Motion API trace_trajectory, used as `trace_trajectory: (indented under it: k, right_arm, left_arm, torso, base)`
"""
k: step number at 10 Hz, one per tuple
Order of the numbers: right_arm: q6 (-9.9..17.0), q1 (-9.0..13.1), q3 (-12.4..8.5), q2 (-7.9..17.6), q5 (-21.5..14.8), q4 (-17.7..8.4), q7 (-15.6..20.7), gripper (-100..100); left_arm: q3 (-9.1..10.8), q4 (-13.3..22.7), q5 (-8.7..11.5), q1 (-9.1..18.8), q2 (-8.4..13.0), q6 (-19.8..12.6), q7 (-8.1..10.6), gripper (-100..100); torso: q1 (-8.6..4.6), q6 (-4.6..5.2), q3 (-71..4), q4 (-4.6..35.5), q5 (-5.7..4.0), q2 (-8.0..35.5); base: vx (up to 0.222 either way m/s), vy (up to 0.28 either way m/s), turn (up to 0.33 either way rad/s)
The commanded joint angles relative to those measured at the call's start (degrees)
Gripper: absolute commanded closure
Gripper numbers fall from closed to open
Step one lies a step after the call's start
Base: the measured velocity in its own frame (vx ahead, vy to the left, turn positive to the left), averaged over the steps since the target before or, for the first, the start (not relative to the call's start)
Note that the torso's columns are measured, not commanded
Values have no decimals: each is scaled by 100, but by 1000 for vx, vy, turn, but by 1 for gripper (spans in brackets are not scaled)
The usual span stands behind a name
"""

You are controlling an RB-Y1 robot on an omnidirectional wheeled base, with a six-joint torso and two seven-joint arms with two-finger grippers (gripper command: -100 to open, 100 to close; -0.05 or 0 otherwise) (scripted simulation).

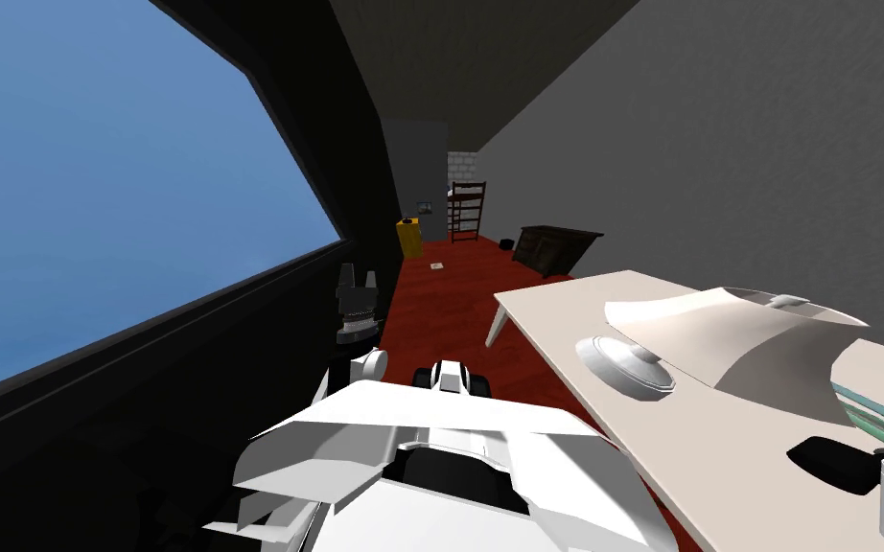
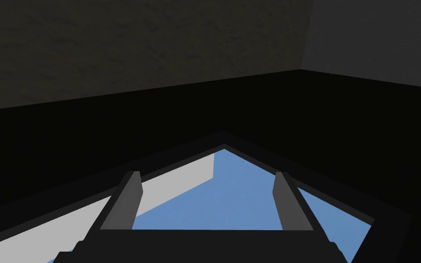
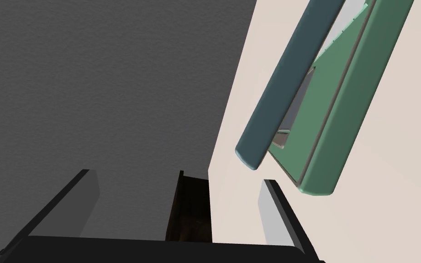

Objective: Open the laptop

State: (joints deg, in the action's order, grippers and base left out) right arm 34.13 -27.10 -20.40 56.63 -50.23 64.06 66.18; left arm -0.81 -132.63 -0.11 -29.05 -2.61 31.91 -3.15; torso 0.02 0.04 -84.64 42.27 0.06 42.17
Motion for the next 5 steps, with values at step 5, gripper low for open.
trace_trajectory:
  k: [5]
  right_arm:
    - [0, -2, 0, -1, -2, 1, -2, 0]
  left_arm:
    - [0, 0, 0, 0, 0, 0, 0, 0]
  torso:
    - [-1, -4, 8, 2, -6, 13]
  base:
    - [-1, 0, 0]
